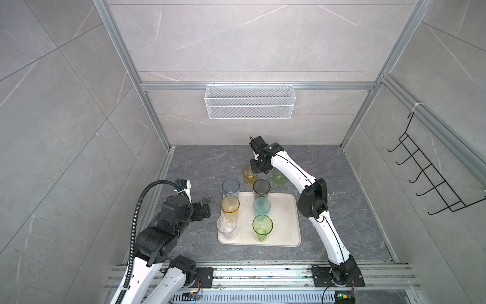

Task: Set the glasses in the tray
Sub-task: 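Lower the right gripper onto the amber cup's rim and close, then lift the amber cup with the right gripper while the left arm rises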

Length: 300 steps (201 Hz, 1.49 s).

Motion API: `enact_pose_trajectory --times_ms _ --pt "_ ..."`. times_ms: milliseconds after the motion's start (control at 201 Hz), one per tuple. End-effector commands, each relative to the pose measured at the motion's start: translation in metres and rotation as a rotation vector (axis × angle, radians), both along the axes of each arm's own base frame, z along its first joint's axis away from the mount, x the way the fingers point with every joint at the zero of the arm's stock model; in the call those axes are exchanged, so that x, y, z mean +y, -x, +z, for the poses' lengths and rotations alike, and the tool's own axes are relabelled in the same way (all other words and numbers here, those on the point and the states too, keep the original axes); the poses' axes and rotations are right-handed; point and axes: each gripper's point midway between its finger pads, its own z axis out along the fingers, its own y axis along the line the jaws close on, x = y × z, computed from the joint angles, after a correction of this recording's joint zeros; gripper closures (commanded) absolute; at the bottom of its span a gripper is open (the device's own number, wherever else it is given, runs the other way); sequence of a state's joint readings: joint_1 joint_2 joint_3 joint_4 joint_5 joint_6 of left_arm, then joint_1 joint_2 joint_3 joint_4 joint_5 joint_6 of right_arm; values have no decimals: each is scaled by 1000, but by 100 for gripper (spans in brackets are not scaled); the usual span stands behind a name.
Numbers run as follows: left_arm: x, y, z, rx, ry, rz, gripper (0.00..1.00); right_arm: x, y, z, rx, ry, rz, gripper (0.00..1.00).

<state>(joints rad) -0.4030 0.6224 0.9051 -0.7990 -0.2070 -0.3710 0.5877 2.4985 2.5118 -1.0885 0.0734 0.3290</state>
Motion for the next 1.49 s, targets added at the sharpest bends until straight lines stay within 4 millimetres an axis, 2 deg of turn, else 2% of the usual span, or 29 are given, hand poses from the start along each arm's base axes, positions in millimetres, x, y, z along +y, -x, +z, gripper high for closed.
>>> enact_pose_trajectory --times_ms 0,264,458,996,1016,1279,1488 --pt "0 -4 6 -21 18 16 0 0 0 -12 28 4 -18 90" --pt "0 -4 5 -21 17 12 0 1 -1 -17 36 0 -22 81" --pt "0 -4 5 -20 16 13 0 1 -1 -16 38 2 -22 80" --pt "0 -3 5 -19 17 15 0 -4 1 -15 43 27 -19 96" --pt "0 -3 5 -19 18 15 0 -2 -3 -4 18 12 -18 96" --pt "1 -3 5 -21 17 17 0 -10 1 31 -28 18 -16 100" --pt "3 -4 4 -18 11 27 0 -19 9 66 -70 23 -12 100"
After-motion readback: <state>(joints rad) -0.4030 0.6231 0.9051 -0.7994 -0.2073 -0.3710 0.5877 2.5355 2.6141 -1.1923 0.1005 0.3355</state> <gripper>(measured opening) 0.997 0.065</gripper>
